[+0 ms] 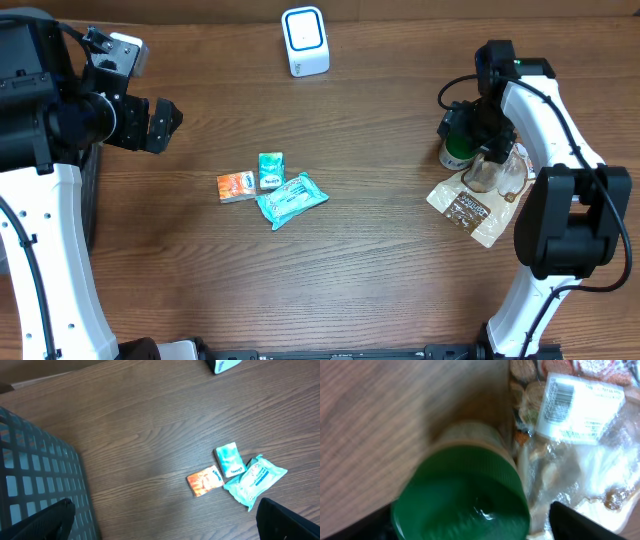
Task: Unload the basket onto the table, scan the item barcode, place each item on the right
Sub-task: 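Carry the jar right and set it down beside the bean bag, then open the right gripper and move it back toward table centre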
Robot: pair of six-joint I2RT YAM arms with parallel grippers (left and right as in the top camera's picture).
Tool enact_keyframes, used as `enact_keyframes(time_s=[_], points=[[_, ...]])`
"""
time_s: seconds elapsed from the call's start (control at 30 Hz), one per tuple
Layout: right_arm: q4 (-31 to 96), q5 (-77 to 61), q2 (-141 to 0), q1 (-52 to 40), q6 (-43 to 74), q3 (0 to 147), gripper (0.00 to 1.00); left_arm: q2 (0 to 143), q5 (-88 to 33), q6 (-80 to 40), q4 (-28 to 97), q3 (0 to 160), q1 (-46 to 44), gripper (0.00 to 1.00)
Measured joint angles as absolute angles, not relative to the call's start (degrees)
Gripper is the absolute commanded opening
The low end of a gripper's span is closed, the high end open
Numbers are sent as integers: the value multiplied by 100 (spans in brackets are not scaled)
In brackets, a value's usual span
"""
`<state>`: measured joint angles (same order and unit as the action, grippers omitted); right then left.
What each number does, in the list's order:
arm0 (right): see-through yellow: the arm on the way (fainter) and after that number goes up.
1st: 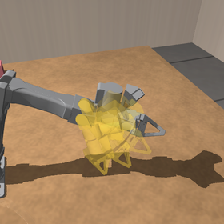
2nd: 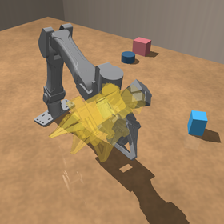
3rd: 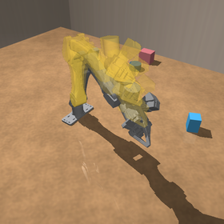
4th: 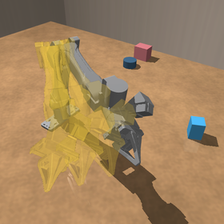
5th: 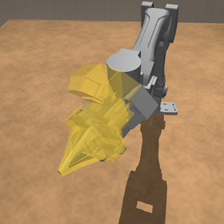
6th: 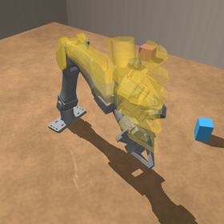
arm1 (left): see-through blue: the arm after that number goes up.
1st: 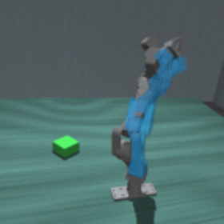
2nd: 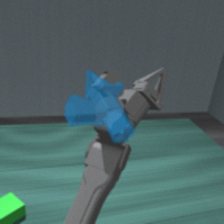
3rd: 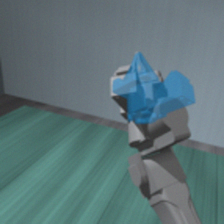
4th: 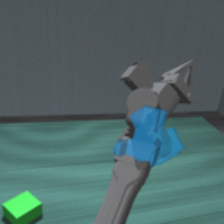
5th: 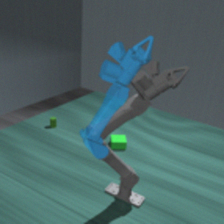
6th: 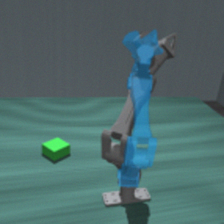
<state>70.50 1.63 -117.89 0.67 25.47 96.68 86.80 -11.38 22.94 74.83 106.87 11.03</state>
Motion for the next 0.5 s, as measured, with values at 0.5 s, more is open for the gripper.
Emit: enact_keyframes(time_s=[0.5], points=[[8980,-923,-11603,-377,1599,12372,94,8680,-1135,2294,7481,10687,1103,100]])
